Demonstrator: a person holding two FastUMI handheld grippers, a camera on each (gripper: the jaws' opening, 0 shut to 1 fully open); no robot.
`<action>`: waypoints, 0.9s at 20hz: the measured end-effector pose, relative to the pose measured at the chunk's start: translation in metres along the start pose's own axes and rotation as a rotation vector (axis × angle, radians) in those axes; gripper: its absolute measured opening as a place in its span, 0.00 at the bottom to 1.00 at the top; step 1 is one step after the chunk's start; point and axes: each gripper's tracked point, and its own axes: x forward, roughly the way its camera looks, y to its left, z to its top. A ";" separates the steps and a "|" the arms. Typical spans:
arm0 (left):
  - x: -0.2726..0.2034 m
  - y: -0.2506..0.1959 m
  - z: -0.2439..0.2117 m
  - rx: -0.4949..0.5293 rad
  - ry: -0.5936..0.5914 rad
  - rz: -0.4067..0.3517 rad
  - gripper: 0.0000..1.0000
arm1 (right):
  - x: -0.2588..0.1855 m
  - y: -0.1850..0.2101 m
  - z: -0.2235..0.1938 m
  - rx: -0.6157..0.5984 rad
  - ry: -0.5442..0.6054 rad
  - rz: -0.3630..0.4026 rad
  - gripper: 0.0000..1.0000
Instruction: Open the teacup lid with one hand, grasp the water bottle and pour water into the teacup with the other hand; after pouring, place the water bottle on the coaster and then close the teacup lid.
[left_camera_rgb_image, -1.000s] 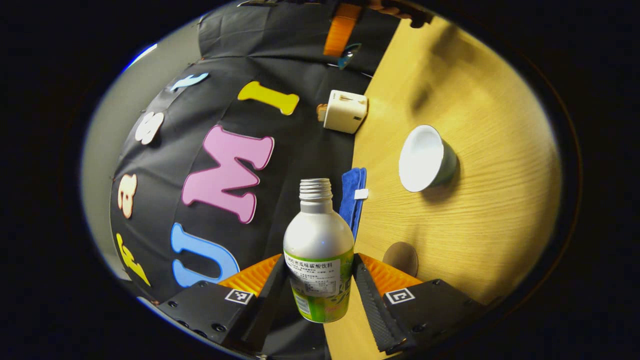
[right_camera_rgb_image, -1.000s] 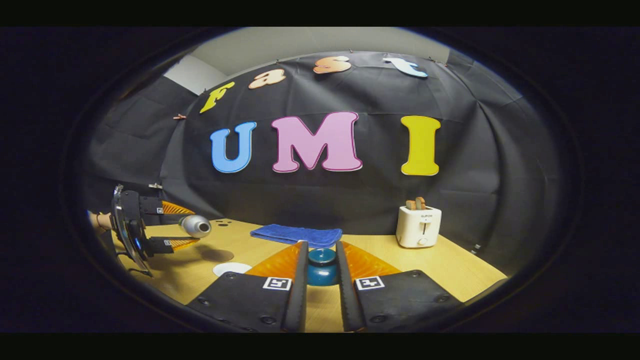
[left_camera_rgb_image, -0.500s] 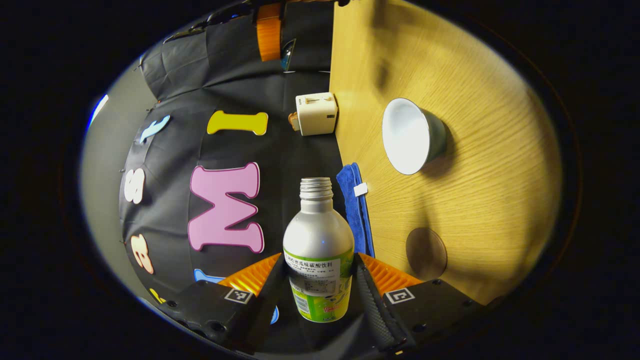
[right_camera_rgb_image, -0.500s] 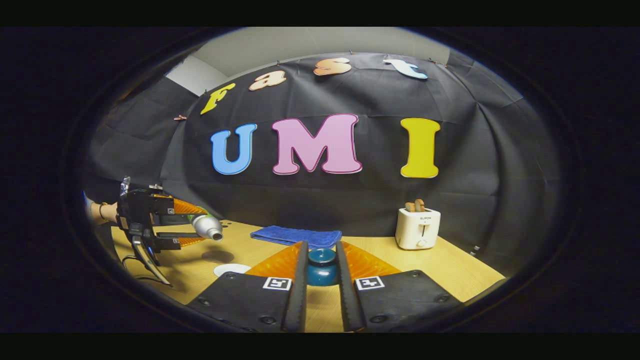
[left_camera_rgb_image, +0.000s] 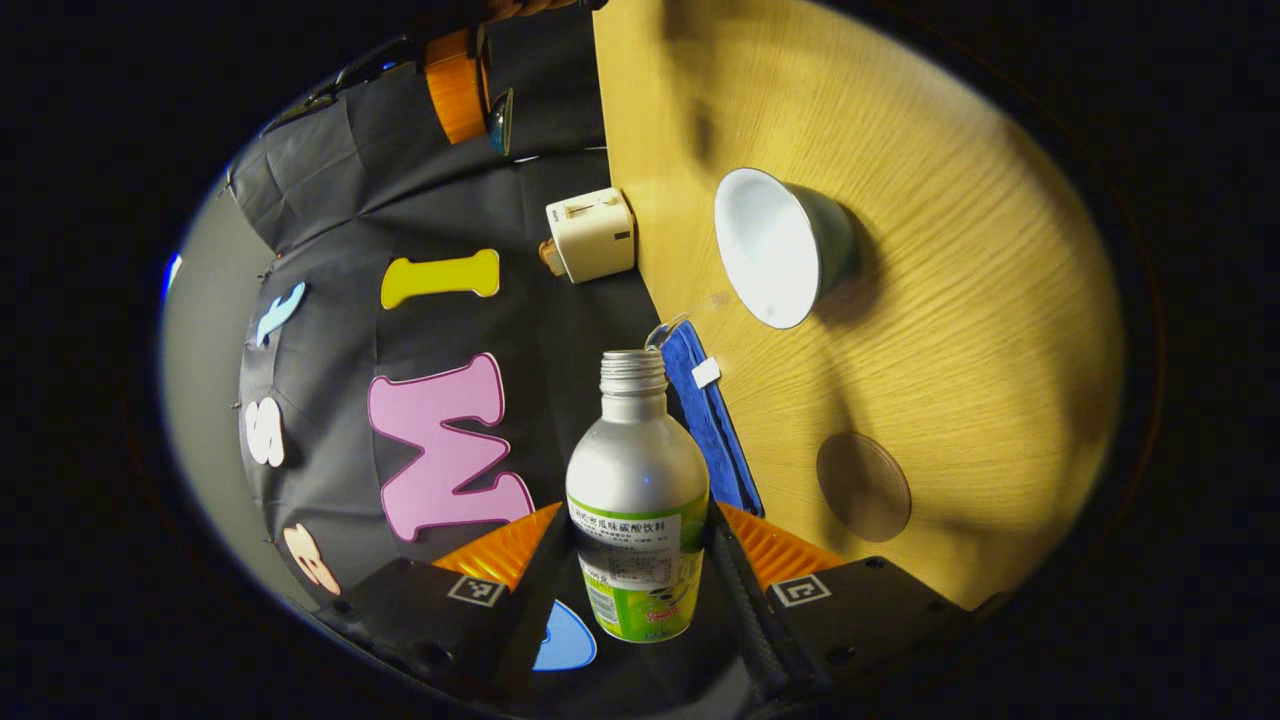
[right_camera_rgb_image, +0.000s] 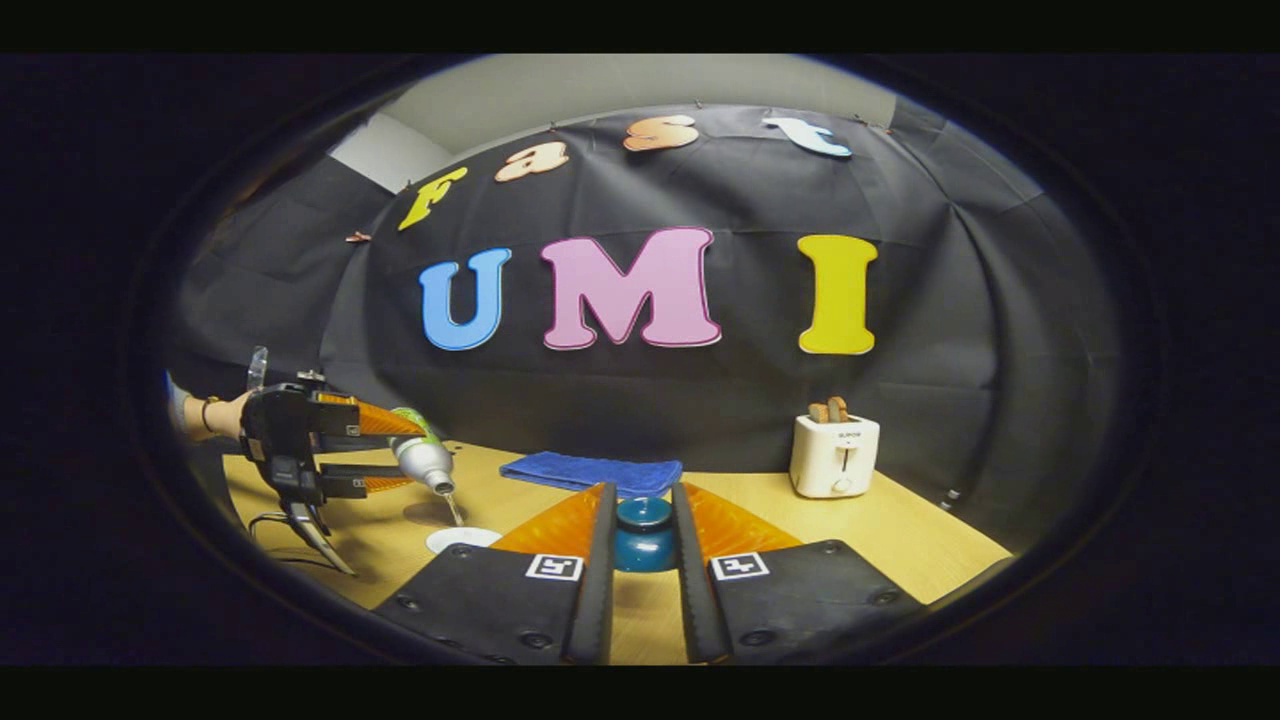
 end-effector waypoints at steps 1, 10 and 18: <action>0.001 0.000 0.000 0.011 -0.004 -0.002 0.82 | 0.001 0.001 -0.001 0.000 0.002 0.000 0.36; 0.009 0.001 0.008 0.111 -0.025 -0.007 0.82 | -0.001 0.003 0.002 -0.003 -0.002 0.006 0.32; 0.004 0.018 0.008 0.245 -0.039 0.031 0.82 | -0.002 0.005 0.004 -0.003 -0.008 0.013 0.36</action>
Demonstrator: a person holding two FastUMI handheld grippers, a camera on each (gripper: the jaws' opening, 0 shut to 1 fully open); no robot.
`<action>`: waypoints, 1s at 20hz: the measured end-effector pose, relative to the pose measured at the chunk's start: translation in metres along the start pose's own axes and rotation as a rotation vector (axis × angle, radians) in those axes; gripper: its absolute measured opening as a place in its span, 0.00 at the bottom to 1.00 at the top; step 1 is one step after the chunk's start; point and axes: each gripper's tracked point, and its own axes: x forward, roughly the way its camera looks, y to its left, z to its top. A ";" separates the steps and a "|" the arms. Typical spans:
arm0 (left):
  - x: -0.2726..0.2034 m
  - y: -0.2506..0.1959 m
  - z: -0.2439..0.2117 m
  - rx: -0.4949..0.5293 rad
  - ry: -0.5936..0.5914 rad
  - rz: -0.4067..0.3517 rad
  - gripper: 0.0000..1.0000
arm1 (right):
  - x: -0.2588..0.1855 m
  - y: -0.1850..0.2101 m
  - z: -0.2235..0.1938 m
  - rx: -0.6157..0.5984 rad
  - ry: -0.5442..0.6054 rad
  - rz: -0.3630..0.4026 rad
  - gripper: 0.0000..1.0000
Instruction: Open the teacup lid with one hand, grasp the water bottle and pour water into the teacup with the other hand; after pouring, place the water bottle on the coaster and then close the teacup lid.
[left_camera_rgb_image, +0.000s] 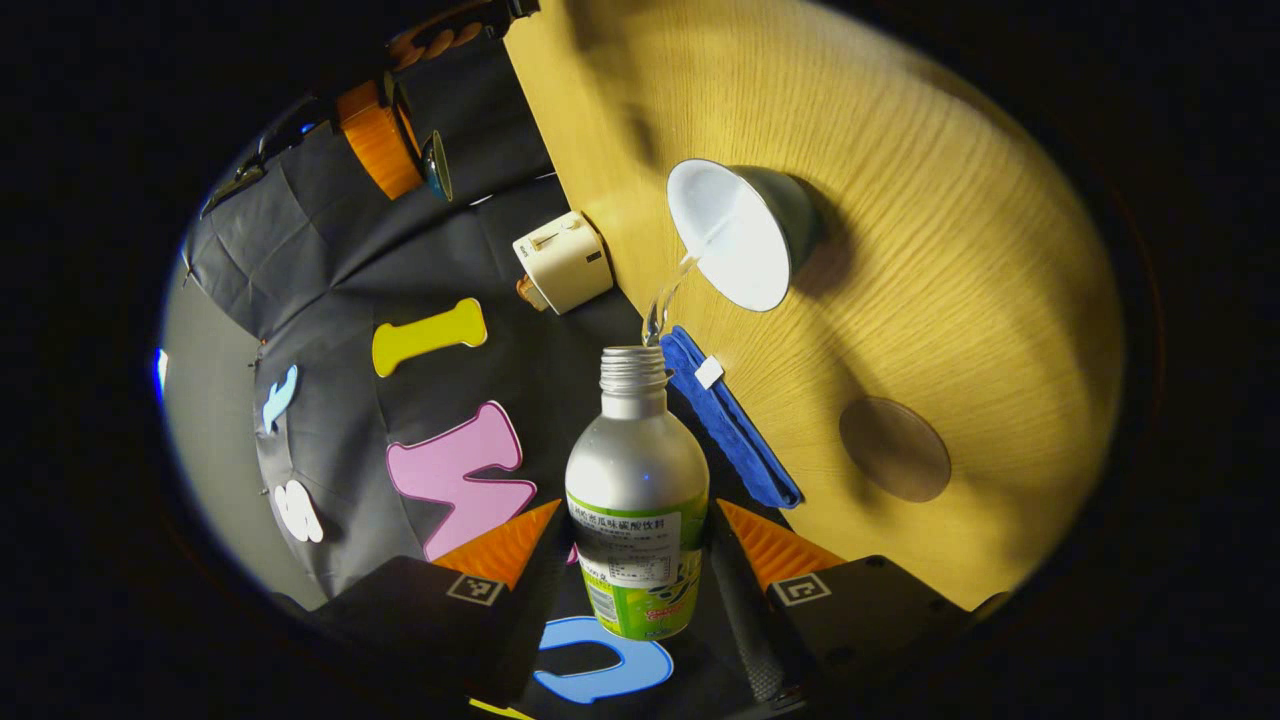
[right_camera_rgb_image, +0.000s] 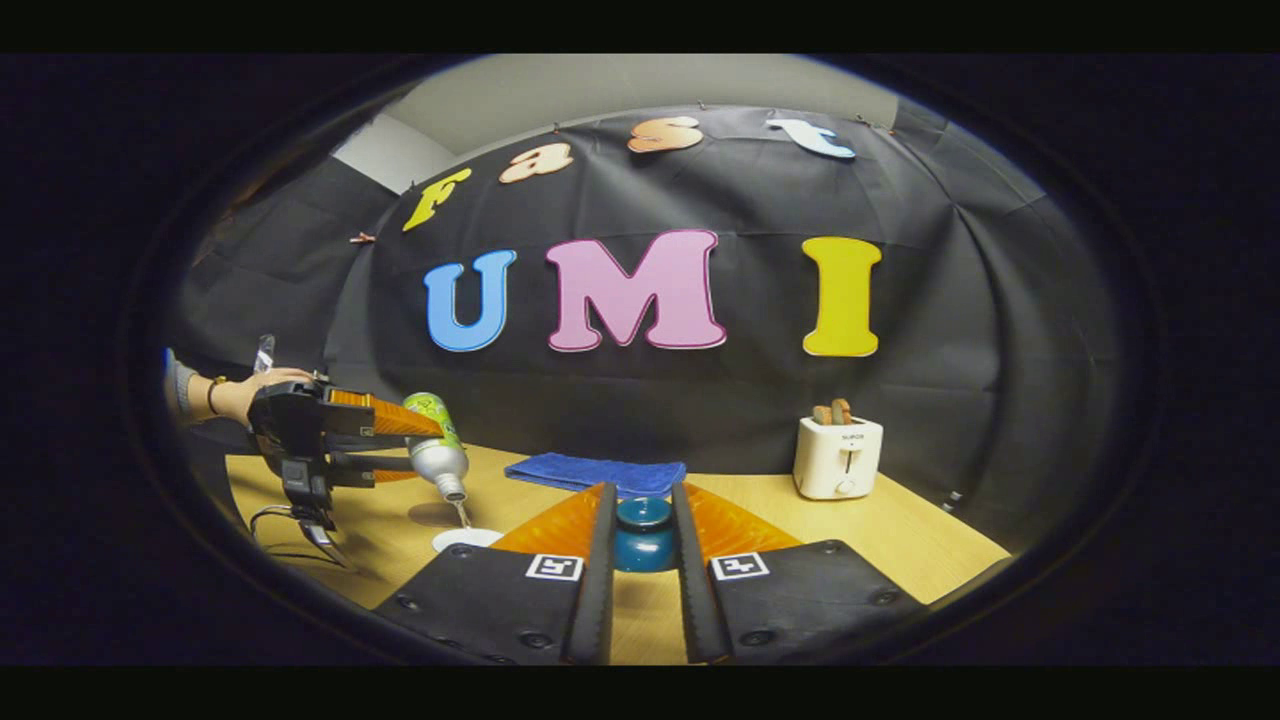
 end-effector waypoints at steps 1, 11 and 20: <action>0.001 0.003 -0.002 0.017 -0.002 0.009 0.82 | -0.001 0.000 0.000 0.001 0.000 0.002 0.36; -0.006 0.027 0.007 0.154 -0.054 0.096 0.82 | 0.000 0.001 0.001 0.006 -0.002 0.003 0.36; -0.005 0.036 0.006 0.205 -0.055 0.101 0.82 | -0.001 0.002 0.004 0.010 -0.010 0.005 0.27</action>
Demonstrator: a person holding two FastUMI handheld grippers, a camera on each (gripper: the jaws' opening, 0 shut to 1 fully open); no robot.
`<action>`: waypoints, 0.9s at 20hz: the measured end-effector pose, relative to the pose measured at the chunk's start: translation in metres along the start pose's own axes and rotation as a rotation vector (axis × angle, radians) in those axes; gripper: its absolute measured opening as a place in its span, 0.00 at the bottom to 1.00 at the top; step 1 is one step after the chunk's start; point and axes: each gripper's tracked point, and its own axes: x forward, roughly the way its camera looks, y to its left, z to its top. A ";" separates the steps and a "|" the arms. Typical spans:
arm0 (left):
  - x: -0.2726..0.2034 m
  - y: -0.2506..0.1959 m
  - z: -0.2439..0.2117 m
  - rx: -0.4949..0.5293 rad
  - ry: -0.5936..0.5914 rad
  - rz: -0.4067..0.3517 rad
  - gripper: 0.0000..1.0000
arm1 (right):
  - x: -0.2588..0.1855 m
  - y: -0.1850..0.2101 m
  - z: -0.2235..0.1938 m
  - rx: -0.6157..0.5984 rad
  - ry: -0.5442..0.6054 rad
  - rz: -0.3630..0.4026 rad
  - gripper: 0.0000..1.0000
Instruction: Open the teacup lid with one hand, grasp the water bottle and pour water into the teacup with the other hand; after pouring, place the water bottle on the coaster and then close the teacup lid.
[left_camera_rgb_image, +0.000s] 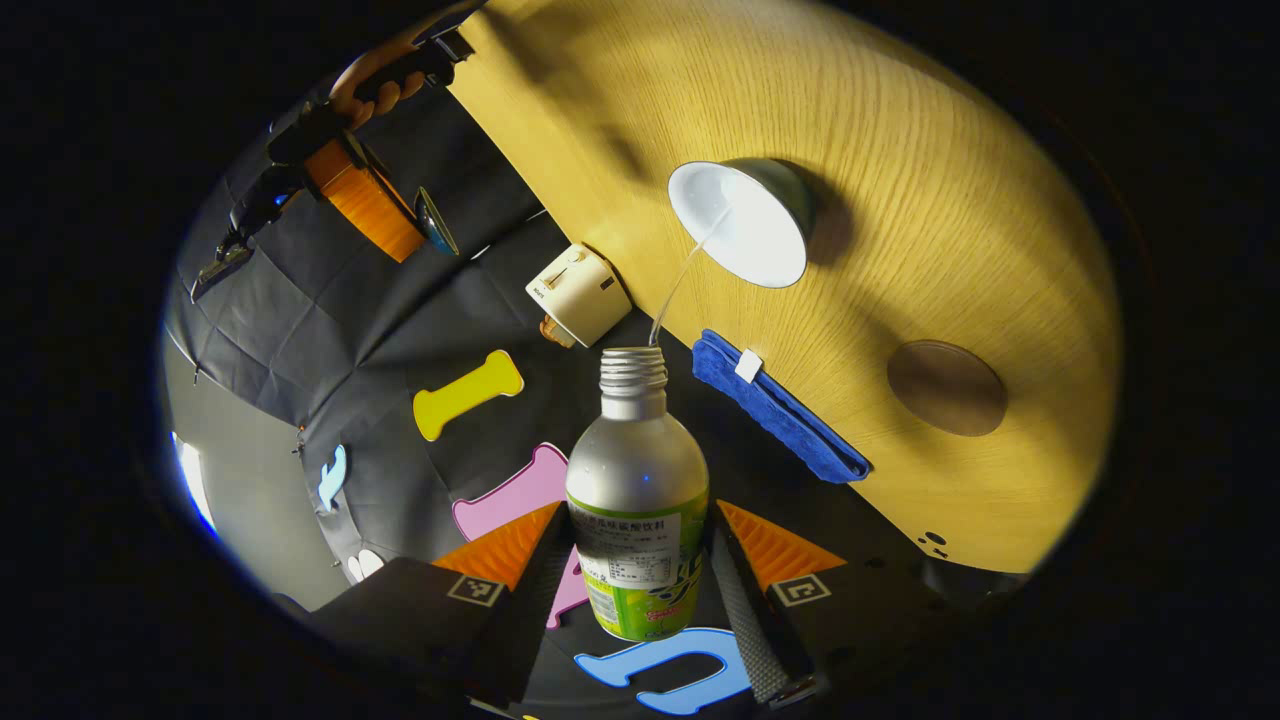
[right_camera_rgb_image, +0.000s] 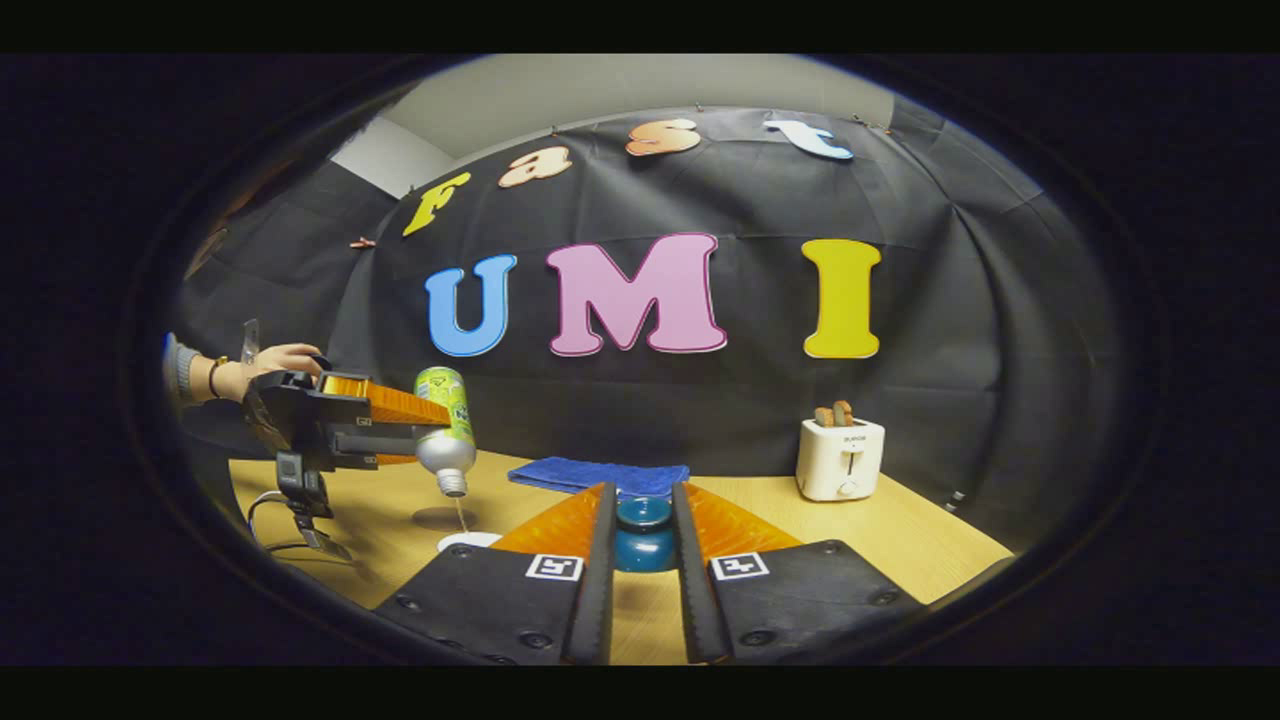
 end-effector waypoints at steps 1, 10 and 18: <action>-0.001 -0.002 0.000 0.000 0.001 0.003 0.81 | 0.000 0.000 0.000 -0.002 0.000 -0.002 0.27; -0.005 -0.013 0.008 -0.274 0.038 -0.006 0.81 | 0.004 -0.002 -0.001 0.004 -0.001 -0.009 0.32; 0.007 -0.020 0.023 -1.127 0.025 -0.022 0.81 | 0.010 0.003 0.000 0.009 -0.008 -0.005 0.27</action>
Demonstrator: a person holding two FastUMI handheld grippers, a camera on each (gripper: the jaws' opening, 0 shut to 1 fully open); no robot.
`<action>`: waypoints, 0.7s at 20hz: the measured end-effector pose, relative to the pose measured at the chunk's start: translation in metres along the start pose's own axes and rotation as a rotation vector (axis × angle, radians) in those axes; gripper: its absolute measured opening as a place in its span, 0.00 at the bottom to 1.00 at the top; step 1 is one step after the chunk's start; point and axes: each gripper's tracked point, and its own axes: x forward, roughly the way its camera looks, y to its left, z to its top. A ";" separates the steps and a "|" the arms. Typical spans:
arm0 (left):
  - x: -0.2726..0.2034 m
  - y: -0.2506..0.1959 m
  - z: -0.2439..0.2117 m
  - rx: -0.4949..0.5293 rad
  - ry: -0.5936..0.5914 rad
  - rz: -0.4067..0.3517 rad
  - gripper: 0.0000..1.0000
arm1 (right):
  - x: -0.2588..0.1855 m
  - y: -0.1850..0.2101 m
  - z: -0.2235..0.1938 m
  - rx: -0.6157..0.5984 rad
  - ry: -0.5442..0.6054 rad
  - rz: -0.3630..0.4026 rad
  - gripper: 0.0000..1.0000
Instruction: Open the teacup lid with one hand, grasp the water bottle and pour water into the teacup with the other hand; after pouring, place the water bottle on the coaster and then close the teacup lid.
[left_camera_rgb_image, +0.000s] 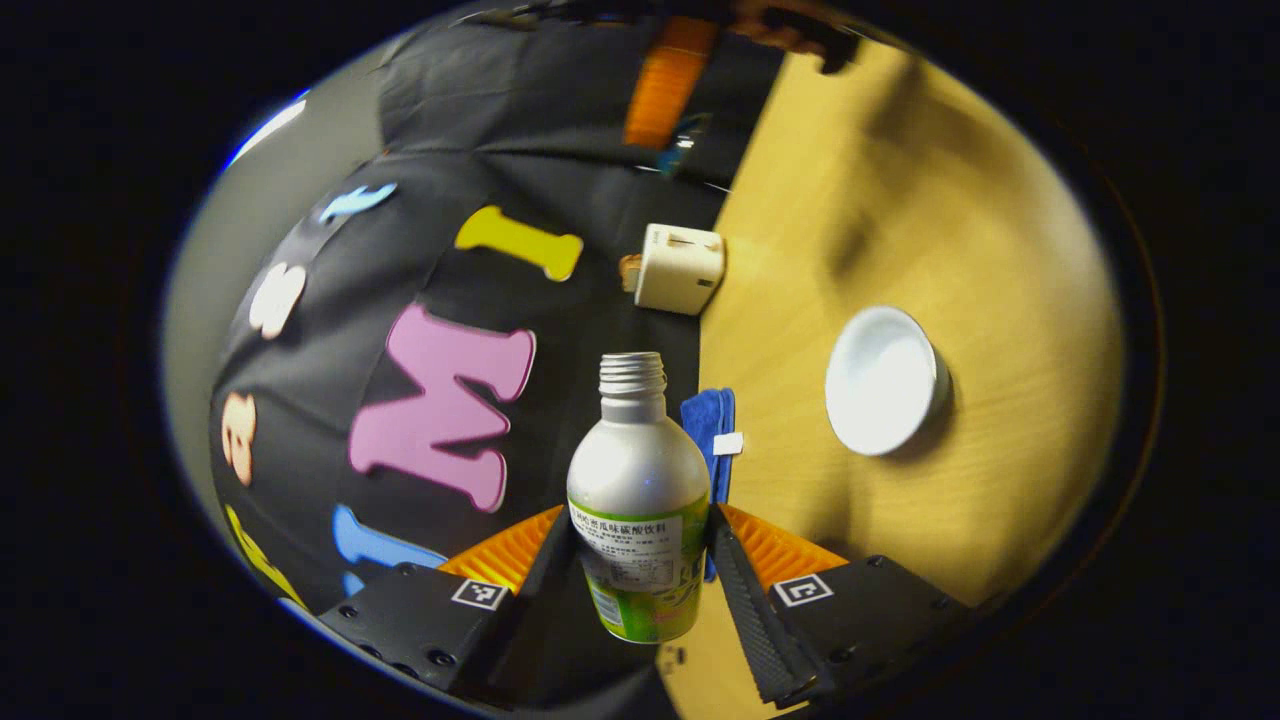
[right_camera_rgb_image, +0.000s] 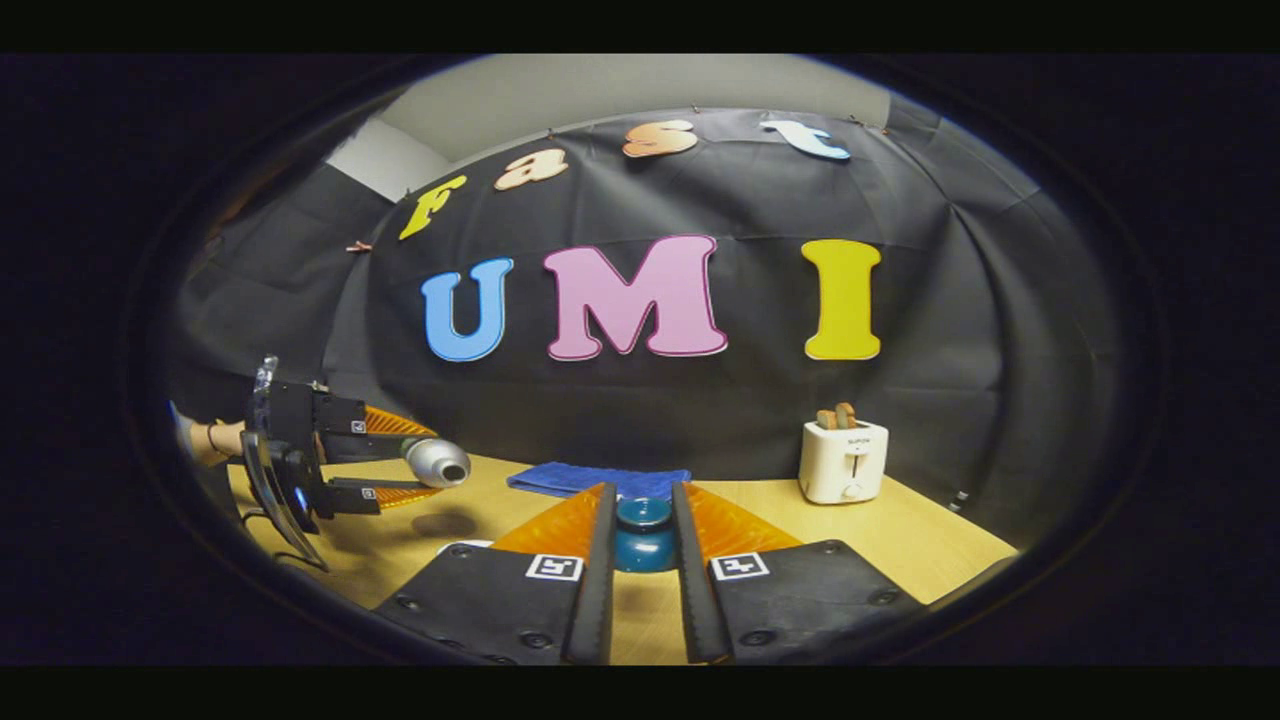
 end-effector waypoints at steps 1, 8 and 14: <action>0.003 0.000 0.001 -0.158 -0.007 0.007 0.81 | 0.000 0.000 0.000 -0.002 0.001 0.000 0.27; -0.011 0.031 -0.010 -1.158 -0.182 0.039 0.80 | 0.000 -0.007 -0.005 -0.001 0.012 -0.012 0.27; -0.028 0.011 -0.052 -1.322 -0.071 0.121 0.81 | 0.002 -0.012 -0.012 0.017 0.021 -0.015 0.36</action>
